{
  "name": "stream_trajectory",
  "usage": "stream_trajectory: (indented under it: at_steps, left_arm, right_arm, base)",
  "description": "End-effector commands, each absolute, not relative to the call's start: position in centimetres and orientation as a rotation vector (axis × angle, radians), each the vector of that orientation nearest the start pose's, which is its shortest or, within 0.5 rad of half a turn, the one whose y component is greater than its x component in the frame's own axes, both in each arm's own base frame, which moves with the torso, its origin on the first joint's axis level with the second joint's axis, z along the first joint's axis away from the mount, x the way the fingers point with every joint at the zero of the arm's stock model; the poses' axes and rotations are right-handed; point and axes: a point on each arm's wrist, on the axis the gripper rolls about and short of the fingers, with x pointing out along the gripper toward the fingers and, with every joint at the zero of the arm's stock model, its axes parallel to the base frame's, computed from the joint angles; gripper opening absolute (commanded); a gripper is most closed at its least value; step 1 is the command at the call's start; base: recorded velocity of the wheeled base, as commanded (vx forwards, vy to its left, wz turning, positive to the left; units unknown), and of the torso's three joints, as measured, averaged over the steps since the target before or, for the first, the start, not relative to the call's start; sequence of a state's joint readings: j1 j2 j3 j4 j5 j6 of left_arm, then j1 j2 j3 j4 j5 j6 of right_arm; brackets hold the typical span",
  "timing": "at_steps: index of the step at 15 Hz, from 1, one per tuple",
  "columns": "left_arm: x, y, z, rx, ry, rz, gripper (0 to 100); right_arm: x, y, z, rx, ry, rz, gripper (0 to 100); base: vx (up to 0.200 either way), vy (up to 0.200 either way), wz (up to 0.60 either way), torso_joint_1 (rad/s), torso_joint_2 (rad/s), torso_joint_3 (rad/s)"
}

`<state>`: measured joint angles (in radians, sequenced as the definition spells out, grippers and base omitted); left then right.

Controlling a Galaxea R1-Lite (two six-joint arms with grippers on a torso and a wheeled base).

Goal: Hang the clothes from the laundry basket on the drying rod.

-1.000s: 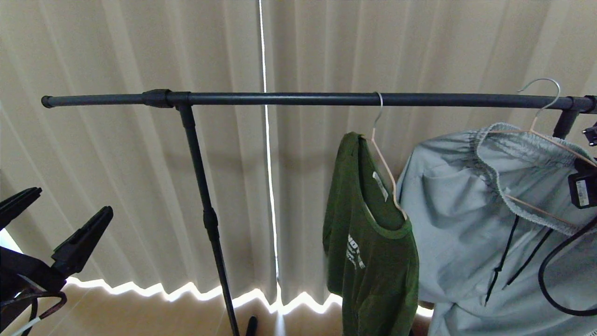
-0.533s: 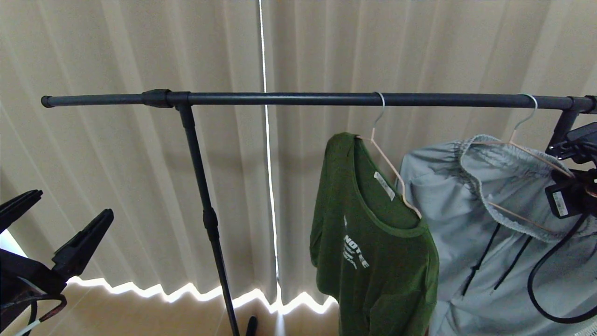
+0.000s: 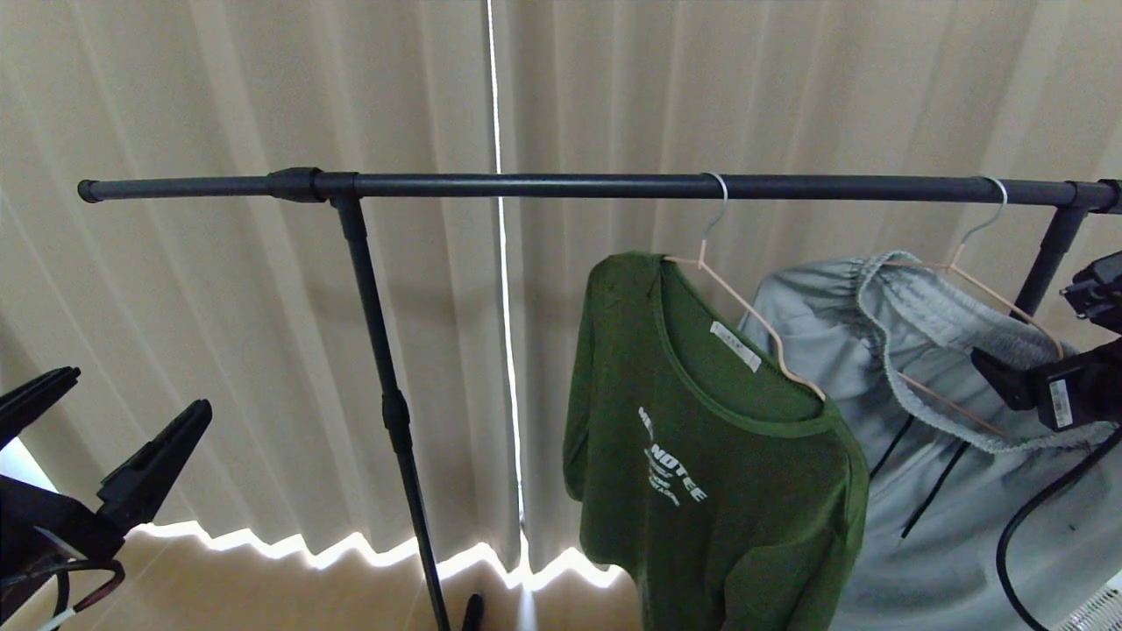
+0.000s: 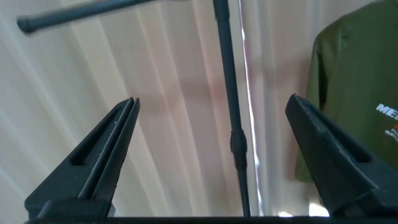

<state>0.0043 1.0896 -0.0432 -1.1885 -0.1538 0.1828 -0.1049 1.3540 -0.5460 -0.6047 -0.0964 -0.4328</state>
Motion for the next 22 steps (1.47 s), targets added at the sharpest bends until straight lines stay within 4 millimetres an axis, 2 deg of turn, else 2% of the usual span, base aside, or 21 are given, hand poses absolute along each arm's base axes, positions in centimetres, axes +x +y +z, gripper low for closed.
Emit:
stream_trajectory:
  at_steps: [1,4,6,9,10,12,15,17,19,22]
  left_arm:
    - [11.5,-0.1,16.3,0.183,-0.136,-0.118,100]
    - [11.3,0.5,17.4,0.185,-0.186,-0.066,100]
    - [9.8,0.7,17.1,0.165,-0.195,-0.032,100]
    - [6.1,0.3,15.4,0.147,-0.11,-0.03,100]
    - [5.4,0.3,15.1,0.145,-0.095,-0.029,100]
    - [1.9,-0.1,14.2,0.137,-0.027,-0.034,100]
    - [-1.7,-0.5,12.3,0.122,0.087,-0.052,100]
    - [-2.4,-0.6,10.3,0.117,0.113,-0.049,100]
    - [-1.9,-0.5,8.1,0.086,0.164,-0.024,100]
    - [-1.8,-0.4,7.9,0.04,0.146,-0.019,100]
  right_arm:
    - [18.7,-2.0,20.6,-0.417,0.173,-0.092,100]
    - [16.7,-1.7,20.9,-0.4,0.117,-0.04,100]
    - [14.3,-1.3,21.2,-0.4,0.053,-0.008,100]
    - [9.8,-0.7,20.0,-0.39,-0.022,0.026,100]
    - [9.1,-0.7,19.8,-0.391,-0.03,0.026,100]
    - [6.0,-0.3,17.6,-0.349,-0.074,0.045,100]
    - [3.6,0.0,14.7,-0.324,-0.033,0.063,100]
    - [2.1,0.3,13.3,-0.287,0.028,0.121,100]
    - [0.7,0.5,12.2,-0.269,0.048,0.179,100]
    - [-1.1,0.8,9.9,-0.262,0.062,0.218,100]
  base:
    - [0.0,0.0,0.0,0.0,0.0,0.0]
    - [0.0,0.0,0.0,0.0,0.0,0.0]
    - [0.0,0.0,0.0,0.0,0.0,0.0]
    - [0.0,0.0,0.0,0.0,0.0,0.0]
    - [0.0,0.0,0.0,0.0,0.0,0.0]
    - [0.0,0.0,0.0,0.0,0.0,0.0]
    - [0.0,0.0,0.0,0.0,0.0,0.0]
    - [0.0,0.0,0.0,0.0,0.0,0.0]
    - [0.0,0.0,0.0,0.0,0.0,0.0]
    - [0.0,0.0,0.0,0.0,0.0,0.0]
